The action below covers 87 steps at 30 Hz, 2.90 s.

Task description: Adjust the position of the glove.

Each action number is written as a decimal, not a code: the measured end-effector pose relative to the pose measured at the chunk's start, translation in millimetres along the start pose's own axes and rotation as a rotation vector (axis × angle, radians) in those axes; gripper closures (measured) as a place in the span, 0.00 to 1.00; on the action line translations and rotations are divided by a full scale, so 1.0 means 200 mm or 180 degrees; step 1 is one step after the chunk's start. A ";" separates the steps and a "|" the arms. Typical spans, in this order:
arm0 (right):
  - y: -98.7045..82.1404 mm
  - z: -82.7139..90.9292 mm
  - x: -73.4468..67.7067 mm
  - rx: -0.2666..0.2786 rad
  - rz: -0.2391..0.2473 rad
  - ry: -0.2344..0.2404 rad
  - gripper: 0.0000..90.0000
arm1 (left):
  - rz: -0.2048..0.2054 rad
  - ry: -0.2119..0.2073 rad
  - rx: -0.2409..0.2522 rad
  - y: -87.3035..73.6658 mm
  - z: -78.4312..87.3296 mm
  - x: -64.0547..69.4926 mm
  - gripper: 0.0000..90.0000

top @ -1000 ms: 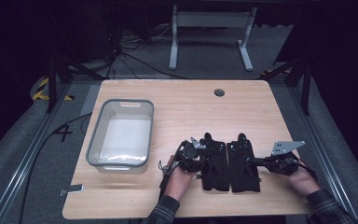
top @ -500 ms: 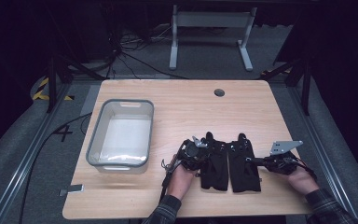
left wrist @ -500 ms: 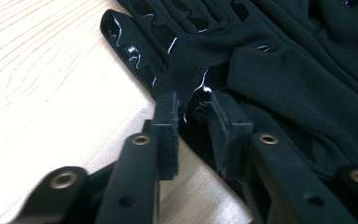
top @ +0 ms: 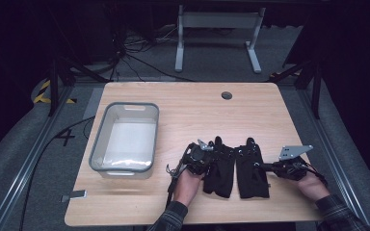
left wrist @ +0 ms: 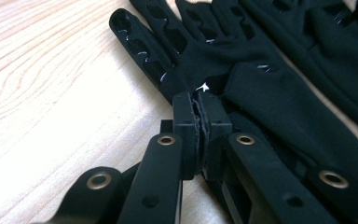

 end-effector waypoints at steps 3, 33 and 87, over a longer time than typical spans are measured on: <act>0.00 0.00 0.00 -0.0002 0.0004 0.0007 1.00 | 0.0050 -0.0047 0.0063 0.00 0.03 0.00 0.97; 0.11 -0.07 -0.06 -0.0031 0.0097 0.0019 1.00 | 0.0151 -0.0399 0.0413 0.02 0.23 0.02 0.97; 0.24 -0.08 -0.05 0.0151 0.0175 0.0078 1.00 | -0.0239 -0.0848 0.0431 0.26 0.03 0.18 0.90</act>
Point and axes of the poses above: each handheld gripper's, and its own axes: z roughly backward along the jaws, y roughly out of its top, x roughly to its right, the point moved 1 cm from there along -z, roughly forward along the jaws, and after that the axes turned 8 degrees about -x, right-handed, at the moved point
